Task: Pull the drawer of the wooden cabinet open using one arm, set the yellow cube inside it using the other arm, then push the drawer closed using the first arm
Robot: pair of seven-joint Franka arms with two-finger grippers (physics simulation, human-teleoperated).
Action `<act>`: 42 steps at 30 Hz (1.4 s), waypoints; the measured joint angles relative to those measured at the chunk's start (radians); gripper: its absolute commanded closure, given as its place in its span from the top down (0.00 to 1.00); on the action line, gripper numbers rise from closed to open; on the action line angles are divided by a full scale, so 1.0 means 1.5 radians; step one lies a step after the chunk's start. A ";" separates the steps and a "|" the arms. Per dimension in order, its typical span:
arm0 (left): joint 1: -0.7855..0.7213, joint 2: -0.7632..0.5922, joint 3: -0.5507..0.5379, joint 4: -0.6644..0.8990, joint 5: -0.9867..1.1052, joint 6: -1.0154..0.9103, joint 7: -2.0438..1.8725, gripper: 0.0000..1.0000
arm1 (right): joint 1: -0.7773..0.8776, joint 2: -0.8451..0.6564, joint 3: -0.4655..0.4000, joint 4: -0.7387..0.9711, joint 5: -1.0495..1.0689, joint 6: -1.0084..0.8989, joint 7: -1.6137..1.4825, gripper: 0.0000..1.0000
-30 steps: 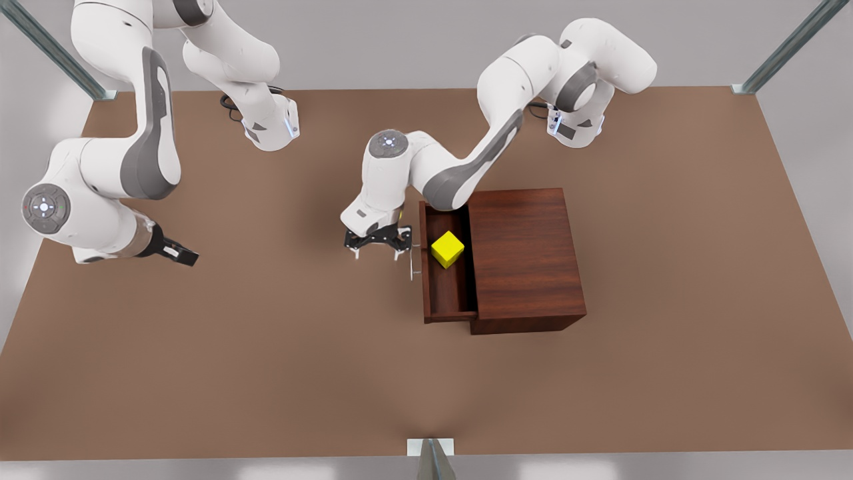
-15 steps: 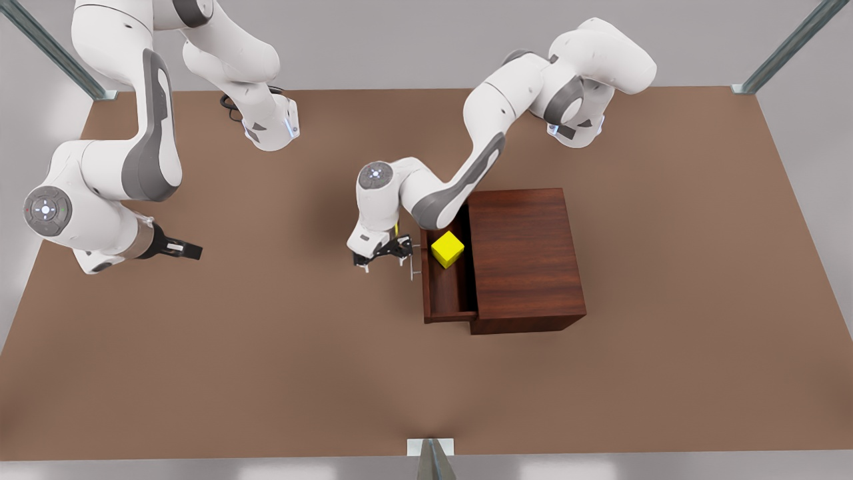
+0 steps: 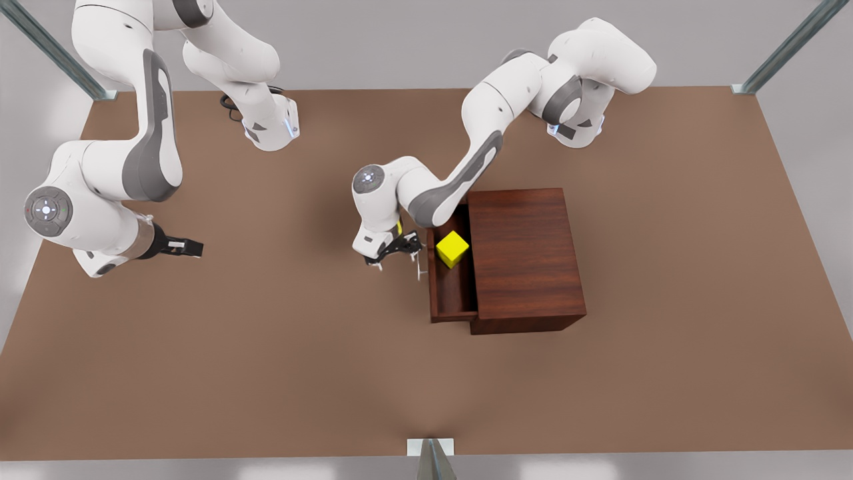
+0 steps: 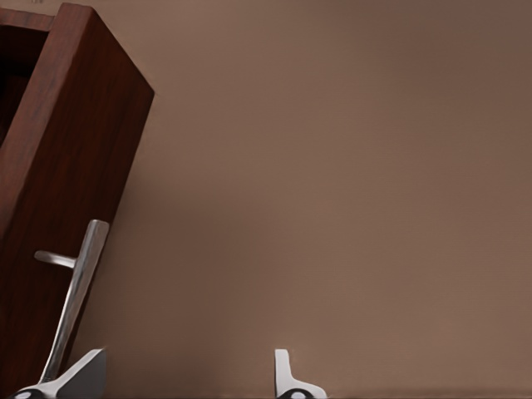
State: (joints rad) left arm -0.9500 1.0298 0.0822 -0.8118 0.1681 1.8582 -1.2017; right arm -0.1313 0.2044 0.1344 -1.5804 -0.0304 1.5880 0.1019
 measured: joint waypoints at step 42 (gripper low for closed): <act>0.130 -0.174 0.004 -0.065 -0.080 -0.189 0.171 1.00 | 0.001 0.000 0.001 0.000 -0.002 0.000 -0.047 1.00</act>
State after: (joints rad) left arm -0.7546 0.7681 0.0875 -0.9093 0.0483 1.5752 -0.9455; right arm -0.1304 0.2051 0.1356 -1.5805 -0.0328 1.5880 0.0310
